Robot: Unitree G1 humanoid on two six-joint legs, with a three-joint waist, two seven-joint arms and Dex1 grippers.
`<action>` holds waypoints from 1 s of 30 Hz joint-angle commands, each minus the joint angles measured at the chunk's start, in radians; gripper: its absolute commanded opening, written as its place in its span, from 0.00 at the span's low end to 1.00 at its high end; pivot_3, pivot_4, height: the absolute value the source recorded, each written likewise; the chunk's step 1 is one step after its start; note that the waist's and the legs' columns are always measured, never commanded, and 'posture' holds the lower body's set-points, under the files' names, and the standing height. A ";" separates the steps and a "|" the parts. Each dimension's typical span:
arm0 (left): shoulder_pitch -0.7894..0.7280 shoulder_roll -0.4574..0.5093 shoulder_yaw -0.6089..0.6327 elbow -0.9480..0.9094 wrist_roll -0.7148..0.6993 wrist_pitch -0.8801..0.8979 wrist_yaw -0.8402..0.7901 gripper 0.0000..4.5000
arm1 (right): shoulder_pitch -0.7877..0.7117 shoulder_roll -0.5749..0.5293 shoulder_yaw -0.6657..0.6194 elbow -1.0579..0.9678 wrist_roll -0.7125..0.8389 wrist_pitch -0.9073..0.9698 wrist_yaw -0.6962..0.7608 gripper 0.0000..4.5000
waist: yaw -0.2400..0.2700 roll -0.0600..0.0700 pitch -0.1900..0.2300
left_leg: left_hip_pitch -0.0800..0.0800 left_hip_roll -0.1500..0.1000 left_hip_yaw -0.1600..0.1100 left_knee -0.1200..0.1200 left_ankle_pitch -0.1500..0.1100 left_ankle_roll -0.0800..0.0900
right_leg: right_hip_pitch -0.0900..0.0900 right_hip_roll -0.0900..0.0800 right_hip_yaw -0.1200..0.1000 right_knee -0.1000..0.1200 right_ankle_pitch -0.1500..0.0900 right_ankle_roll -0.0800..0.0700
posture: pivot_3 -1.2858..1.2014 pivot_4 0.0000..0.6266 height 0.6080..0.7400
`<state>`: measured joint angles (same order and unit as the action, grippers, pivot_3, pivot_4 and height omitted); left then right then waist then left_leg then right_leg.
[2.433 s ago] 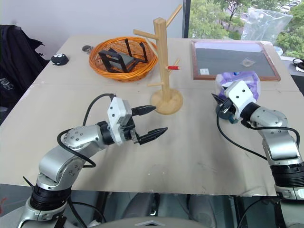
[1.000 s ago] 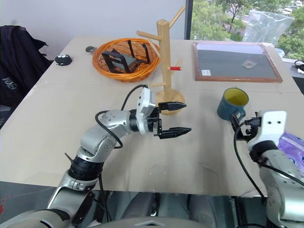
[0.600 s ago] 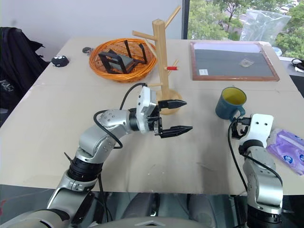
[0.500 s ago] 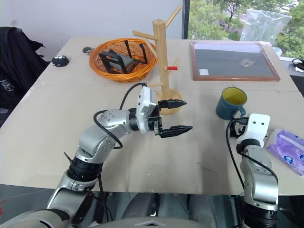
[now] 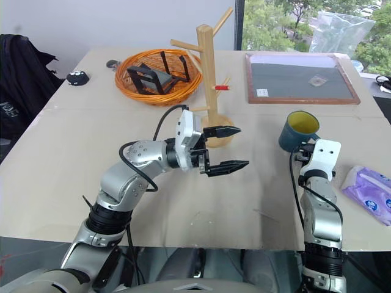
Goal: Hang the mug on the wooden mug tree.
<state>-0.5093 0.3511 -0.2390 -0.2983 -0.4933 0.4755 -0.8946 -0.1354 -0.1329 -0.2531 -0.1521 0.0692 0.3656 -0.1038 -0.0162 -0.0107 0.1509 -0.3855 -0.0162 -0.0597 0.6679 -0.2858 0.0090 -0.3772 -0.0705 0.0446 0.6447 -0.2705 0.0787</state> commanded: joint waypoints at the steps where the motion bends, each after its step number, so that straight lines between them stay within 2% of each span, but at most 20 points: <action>1: -0.007 -0.001 0.008 -0.045 -0.004 -0.002 0.009 1.00 | -0.005 -0.012 -0.006 -0.001 0.001 -0.044 0.012 0.01 | -0.001 0.000 0.000 | 0.000 0.000 0.000 0.000 0.000 0.000 | 0.000 0.000 0.000 0.000 0.000 0.000 | 0.52 0.24 0.98; 4: 0.000 0.002 0.016 -0.052 -0.007 0.006 0.023 1.00 | -0.004 -0.037 -0.012 -0.012 0.020 -0.050 0.055 0.01 | -0.001 0.000 0.000 | 0.000 0.000 0.000 0.000 0.000 0.000 | 0.000 0.000 0.000 0.000 0.000 0.000 | 0.52 0.24 0.98; 7: 0.017 0.011 0.022 -0.064 -0.008 0.009 0.032 1.00 | -0.004 -0.103 -0.011 -0.048 0.075 -0.017 0.169 0.01 | -0.001 0.000 0.000 | 0.000 0.000 0.000 0.000 0.000 0.000 | 0.000 0.000 0.000 0.000 0.000 0.000 | 0.52 0.24 0.98; 11: 0.053 0.017 0.055 -0.093 -0.018 0.020 0.075 1.00 | -0.050 -0.284 -0.036 -0.126 0.211 0.100 0.394 0.01 | -0.001 0.002 0.001 | 0.000 0.000 0.000 0.000 0.000 0.000 | 0.000 0.000 0.000 0.000 0.000 0.000 | 0.52 0.24 0.98; 15: 0.133 0.032 0.108 -0.151 0.007 0.014 0.157 1.00 | -0.198 -0.529 -0.018 -0.163 0.360 0.245 0.650 0.01 | -0.011 0.004 0.003 | 0.001 0.001 0.001 0.000 -0.002 0.004 | 0.000 0.000 0.001 0.000 0.000 0.000 | 0.52 0.24 0.98; 20: 0.229 0.061 0.196 -0.245 0.009 0.037 0.266 1.00 | -0.429 -0.689 0.076 -0.113 0.476 0.335 0.898 0.01 | -0.014 0.001 0.004 | 0.000 0.002 -0.003 -0.001 -0.003 0.005 | 0.001 0.001 -0.002 -0.002 0.000 0.000 | 0.52 0.24 0.98; 23: 0.260 0.069 0.248 -0.288 0.021 0.051 0.341 1.00 | -0.565 -0.713 0.180 -0.032 0.460 0.321 1.022 0.01 | -0.016 0.000 0.005 | -0.001 0.002 -0.001 0.000 -0.003 0.005 | 0.000 -0.001 -0.001 -0.002 0.000 0.000 | 0.52 0.24 0.98; 30: 0.258 0.053 0.289 -0.358 0.000 0.117 0.457 1.00 | -0.806 -0.664 0.384 0.270 0.298 0.137 1.219 0.01 | 0.003 -0.001 0.006 | -0.002 0.002 -0.002 0.001 0.000 0.001 | 0.000 -0.002 -0.003 -0.002 0.000 0.000 | 0.52 0.24 0.98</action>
<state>-0.2467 0.4076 0.0348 -0.6017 -0.4761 0.5887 -0.4548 -0.9071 -0.7970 0.1269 0.0960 0.3906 0.5434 1.0807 -0.0129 -0.0120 0.1567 -0.3889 -0.0144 -0.0625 0.6686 -0.2860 0.0093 -0.3786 -0.0724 0.0418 0.6423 -0.2703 0.0789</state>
